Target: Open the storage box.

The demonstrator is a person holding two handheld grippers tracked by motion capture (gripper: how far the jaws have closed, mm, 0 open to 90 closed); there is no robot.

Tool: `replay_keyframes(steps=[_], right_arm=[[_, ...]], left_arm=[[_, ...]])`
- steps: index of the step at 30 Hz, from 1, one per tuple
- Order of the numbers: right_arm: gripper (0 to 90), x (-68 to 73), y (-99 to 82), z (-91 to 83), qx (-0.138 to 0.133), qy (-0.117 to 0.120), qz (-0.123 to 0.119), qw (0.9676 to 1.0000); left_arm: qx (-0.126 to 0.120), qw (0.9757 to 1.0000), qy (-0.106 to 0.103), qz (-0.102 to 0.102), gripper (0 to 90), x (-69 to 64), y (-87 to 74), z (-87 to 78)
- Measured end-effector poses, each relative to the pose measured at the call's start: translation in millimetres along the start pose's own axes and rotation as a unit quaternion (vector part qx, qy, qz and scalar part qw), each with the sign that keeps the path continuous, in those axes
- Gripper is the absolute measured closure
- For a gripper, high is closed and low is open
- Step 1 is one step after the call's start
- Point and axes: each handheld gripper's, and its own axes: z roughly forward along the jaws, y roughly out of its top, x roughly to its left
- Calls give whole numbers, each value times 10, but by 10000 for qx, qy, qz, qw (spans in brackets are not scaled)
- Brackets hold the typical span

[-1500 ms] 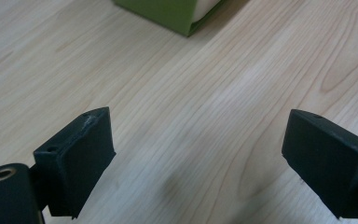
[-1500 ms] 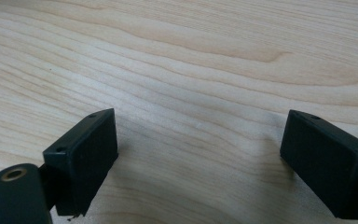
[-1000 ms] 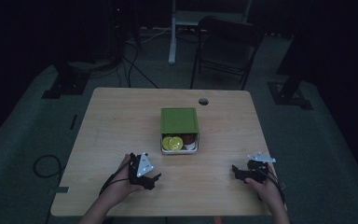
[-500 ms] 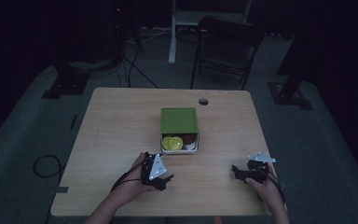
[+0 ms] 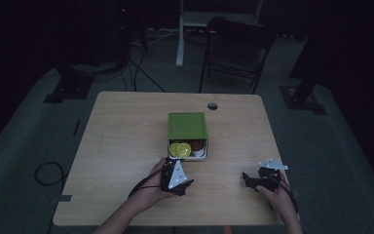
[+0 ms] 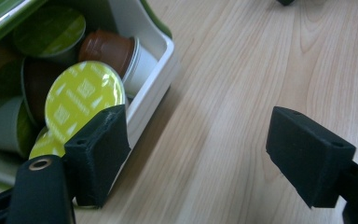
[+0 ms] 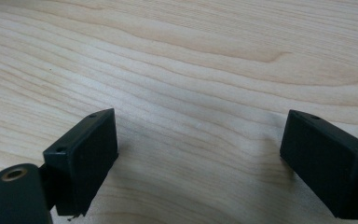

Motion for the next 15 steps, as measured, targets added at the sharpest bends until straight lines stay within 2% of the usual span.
replay_keyframes(steps=[5,10,11,12,15], right_arm=[[106,0,0,0,1,0,0,10000],[106,0,0,0,-1,-1,-2,10000],[106,-1,0,0,0,0,-2,10000],[106,-1,0,0,0,0,-2,10000],[106,-1,0,0,0,-1,-2,10000]], left_arm=[[-78,9999,-22,135,271,-17,63,67],[-250,9982,145,531,319,-45,131,187],[-250,9982,145,531,330,-45,131,187],[-239,9975,158,646,332,-46,143,220],[-177,9966,193,781,343,-52,152,281]])
